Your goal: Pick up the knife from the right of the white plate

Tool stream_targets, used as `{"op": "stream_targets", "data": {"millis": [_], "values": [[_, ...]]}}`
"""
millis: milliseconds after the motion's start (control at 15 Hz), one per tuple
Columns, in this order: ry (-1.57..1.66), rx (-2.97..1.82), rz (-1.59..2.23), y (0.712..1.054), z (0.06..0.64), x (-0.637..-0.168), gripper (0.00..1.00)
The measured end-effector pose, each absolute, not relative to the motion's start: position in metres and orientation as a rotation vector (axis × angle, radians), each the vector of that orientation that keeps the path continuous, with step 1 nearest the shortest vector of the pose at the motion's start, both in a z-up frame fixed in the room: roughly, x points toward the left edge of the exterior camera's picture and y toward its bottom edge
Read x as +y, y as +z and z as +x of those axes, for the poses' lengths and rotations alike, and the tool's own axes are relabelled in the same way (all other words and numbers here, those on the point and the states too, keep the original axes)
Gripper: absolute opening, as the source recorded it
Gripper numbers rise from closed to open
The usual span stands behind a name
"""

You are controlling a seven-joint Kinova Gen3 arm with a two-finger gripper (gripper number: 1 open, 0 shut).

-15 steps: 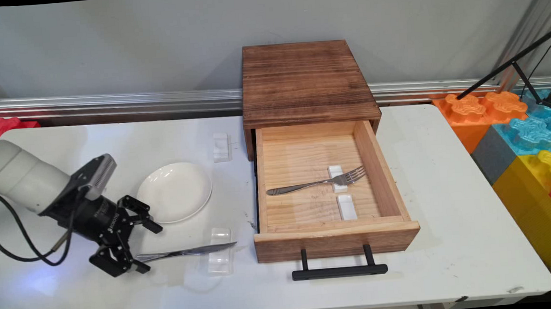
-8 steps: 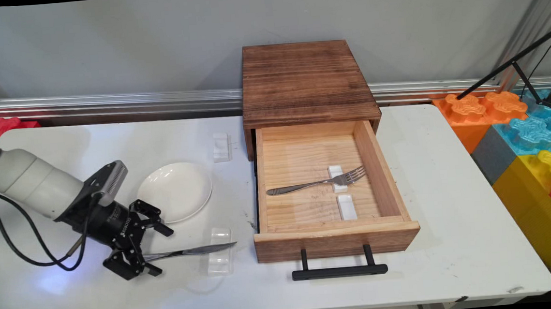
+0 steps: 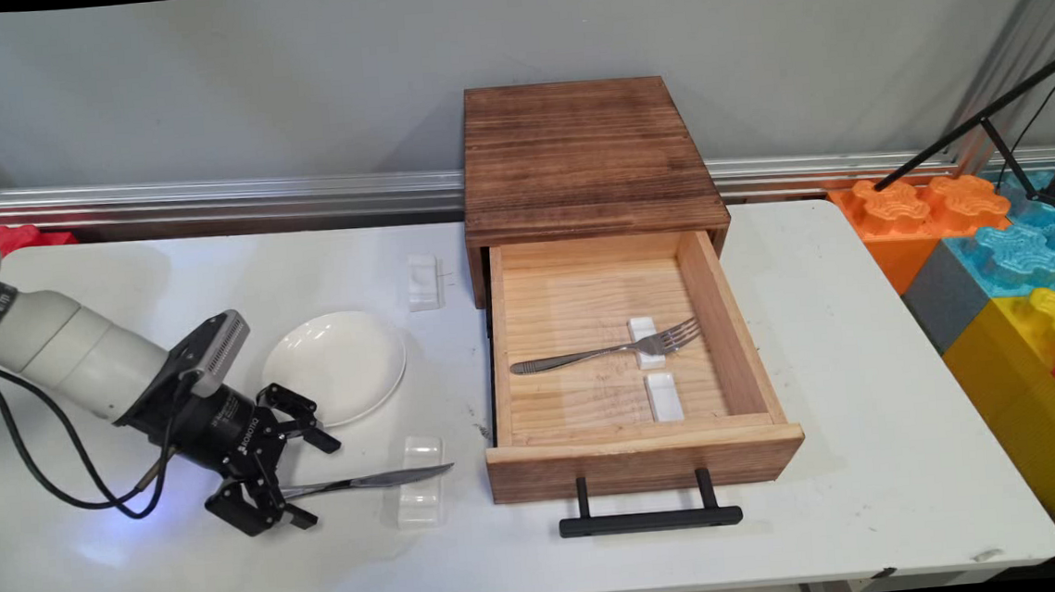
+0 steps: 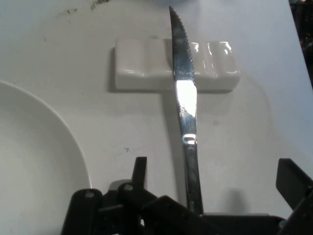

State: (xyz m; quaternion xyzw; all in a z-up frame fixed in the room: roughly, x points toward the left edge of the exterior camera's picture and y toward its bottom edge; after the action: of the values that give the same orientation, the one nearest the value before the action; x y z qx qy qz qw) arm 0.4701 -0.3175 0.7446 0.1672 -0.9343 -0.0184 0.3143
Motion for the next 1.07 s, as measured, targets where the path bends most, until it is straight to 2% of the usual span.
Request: {"op": "stream_targets", "data": {"millis": [933, 1000, 1067], "values": [[-0.037, -2.449, 0.413, 0.733, 0.468, -0.319, 1.0], [-0.035, -2.449, 0.408, 0.732, 0.467, -0.319, 0.0], [-0.034, -2.449, 0.404, 0.731, 0.467, -0.319, 0.0]]}}
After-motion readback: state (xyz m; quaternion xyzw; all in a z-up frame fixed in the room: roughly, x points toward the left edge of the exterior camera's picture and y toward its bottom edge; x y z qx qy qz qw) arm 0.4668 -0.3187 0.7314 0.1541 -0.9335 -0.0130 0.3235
